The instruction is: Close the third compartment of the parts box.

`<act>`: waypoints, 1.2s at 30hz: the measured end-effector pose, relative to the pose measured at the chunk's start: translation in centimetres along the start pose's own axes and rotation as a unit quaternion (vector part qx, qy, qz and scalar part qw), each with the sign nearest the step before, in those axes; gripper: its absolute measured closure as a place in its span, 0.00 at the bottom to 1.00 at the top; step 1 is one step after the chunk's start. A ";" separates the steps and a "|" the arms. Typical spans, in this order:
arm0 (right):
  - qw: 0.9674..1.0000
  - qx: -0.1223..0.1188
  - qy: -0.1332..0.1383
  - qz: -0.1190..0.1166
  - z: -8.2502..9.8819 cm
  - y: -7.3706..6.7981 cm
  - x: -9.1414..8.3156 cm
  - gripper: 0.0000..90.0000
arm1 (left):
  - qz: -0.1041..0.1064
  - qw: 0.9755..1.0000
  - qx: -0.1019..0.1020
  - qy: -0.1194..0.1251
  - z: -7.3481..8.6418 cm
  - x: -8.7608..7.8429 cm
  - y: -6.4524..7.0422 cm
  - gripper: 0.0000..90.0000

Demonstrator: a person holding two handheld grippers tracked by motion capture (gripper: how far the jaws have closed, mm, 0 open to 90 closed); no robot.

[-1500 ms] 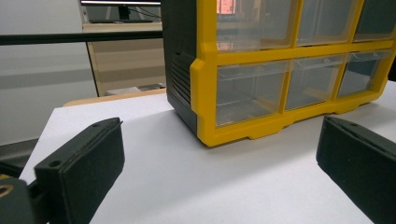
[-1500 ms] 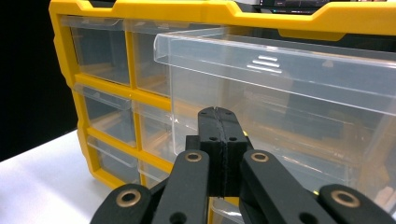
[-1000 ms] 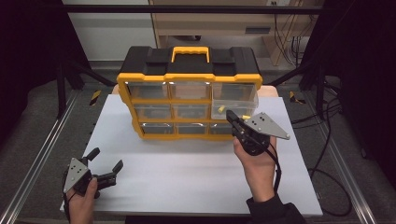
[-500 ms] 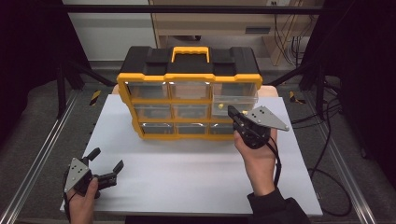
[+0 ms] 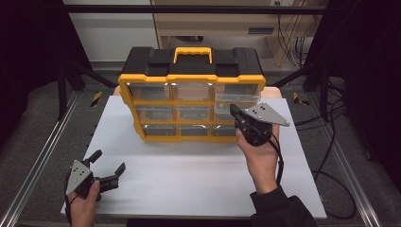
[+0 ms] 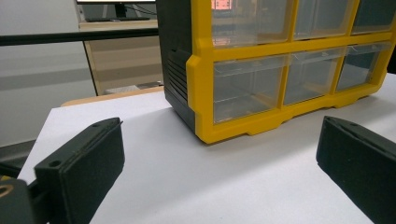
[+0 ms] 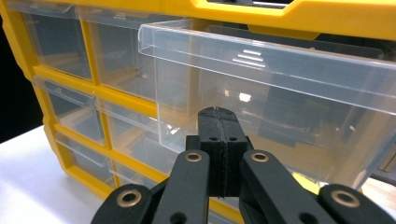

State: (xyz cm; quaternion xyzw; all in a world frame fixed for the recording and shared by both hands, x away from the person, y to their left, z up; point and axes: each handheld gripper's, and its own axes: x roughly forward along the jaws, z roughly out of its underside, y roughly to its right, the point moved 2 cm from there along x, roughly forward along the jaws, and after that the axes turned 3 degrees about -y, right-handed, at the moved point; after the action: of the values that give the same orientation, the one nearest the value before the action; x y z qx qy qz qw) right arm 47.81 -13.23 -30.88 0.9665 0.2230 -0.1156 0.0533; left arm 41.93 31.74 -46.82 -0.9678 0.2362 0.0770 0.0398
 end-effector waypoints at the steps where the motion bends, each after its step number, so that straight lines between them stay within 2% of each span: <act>1: 1.000 -0.002 0.000 0.001 -0.1 0.0 0.0 1.00 | 0.000 1.000 0.000 0.000 0.0 0.0 0.0 0.01; 23: 1.000 0.002 -0.010 0.019 0.0 0.5 1.3 1.00 | 0.000 1.000 0.000 0.000 0.0 0.0 -0.1 0.01; 28: 1.000 0.016 -0.010 0.019 0.0 0.8 1.5 1.00 | 0.001 1.000 0.000 -0.001 0.0 0.0 -0.1 0.01; 36: 1.000 0.018 -0.012 0.022 -0.3 1.0 1.9 1.00 | 0.000 1.000 -0.001 -0.001 0.0 0.0 -0.1 0.01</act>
State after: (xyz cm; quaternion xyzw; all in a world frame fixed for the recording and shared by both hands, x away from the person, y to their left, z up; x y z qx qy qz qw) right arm 49.93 -13.28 -31.02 0.9706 0.1987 -0.1297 0.0407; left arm 41.95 31.83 -46.82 -0.9678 0.2364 0.0778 0.0387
